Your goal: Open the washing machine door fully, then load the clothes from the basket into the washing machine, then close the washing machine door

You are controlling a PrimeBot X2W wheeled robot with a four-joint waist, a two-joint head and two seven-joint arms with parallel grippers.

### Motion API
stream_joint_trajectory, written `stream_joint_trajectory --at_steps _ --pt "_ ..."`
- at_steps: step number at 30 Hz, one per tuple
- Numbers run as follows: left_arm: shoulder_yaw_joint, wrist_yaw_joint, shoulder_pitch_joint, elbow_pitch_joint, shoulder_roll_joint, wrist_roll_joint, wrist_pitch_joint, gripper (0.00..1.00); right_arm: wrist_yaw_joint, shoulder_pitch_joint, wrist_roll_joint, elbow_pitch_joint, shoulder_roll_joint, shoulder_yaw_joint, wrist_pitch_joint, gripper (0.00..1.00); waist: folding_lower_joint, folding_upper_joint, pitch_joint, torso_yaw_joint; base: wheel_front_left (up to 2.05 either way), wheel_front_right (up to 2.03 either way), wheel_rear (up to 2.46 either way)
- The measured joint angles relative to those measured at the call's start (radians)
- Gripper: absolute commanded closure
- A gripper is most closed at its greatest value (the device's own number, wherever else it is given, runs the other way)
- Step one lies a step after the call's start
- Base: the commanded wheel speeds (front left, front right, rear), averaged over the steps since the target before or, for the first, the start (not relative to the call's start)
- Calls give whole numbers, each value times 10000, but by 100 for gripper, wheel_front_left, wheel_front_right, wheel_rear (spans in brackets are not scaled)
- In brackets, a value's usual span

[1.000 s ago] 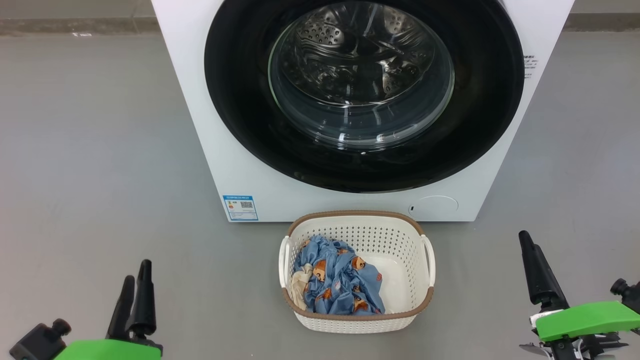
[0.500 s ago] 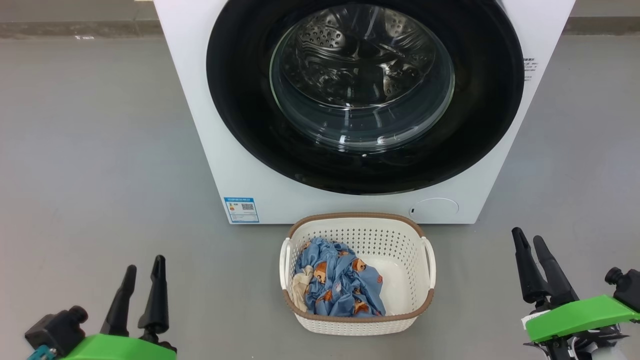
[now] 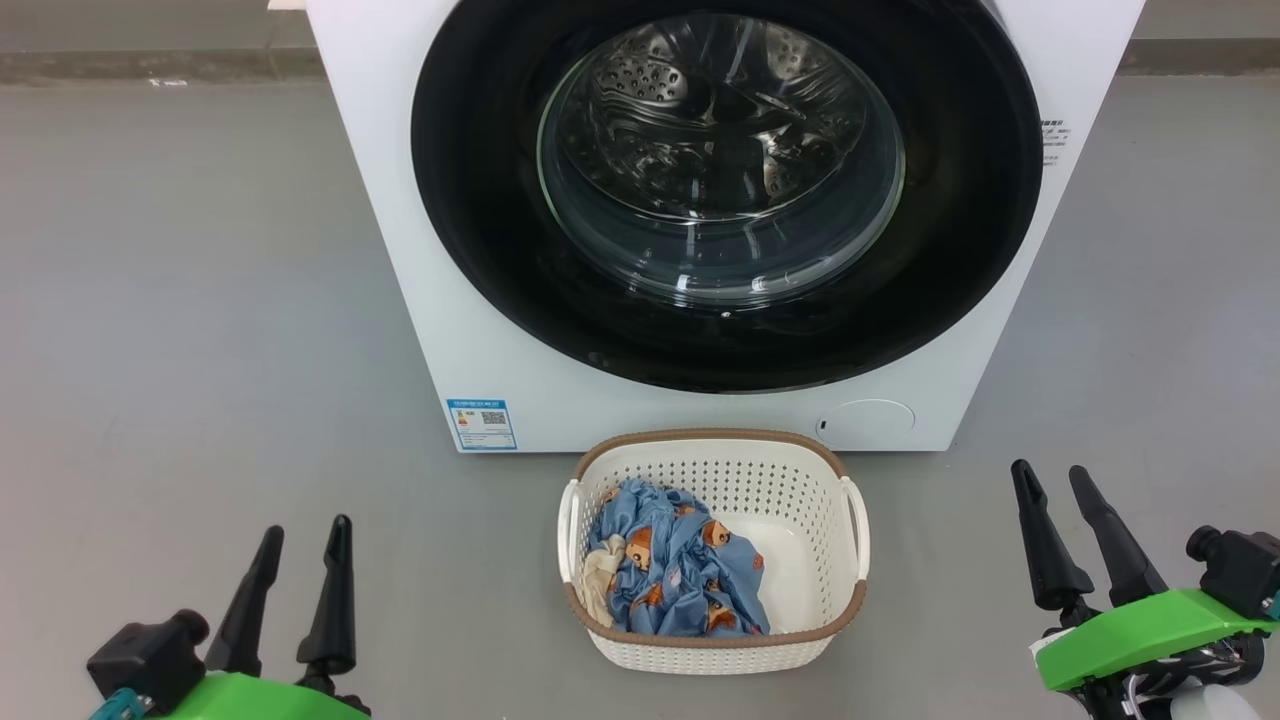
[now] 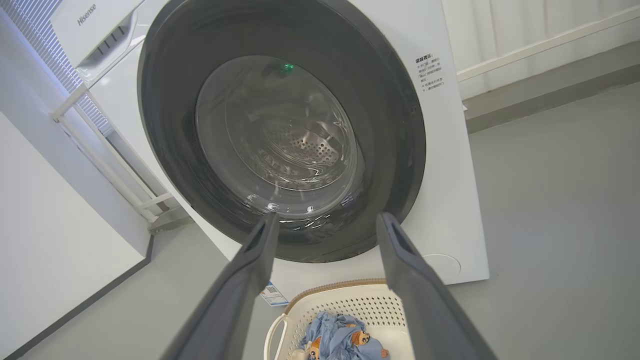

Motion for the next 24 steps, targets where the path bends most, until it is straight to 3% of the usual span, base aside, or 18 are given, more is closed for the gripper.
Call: stream_joint_trajectory --at_steps 24 --pt "-138 -8 -17 240 19 2594 -644 0 0 -47 -2320 439 -265 240 -614 0 0 0 -86 28 0 0 0"
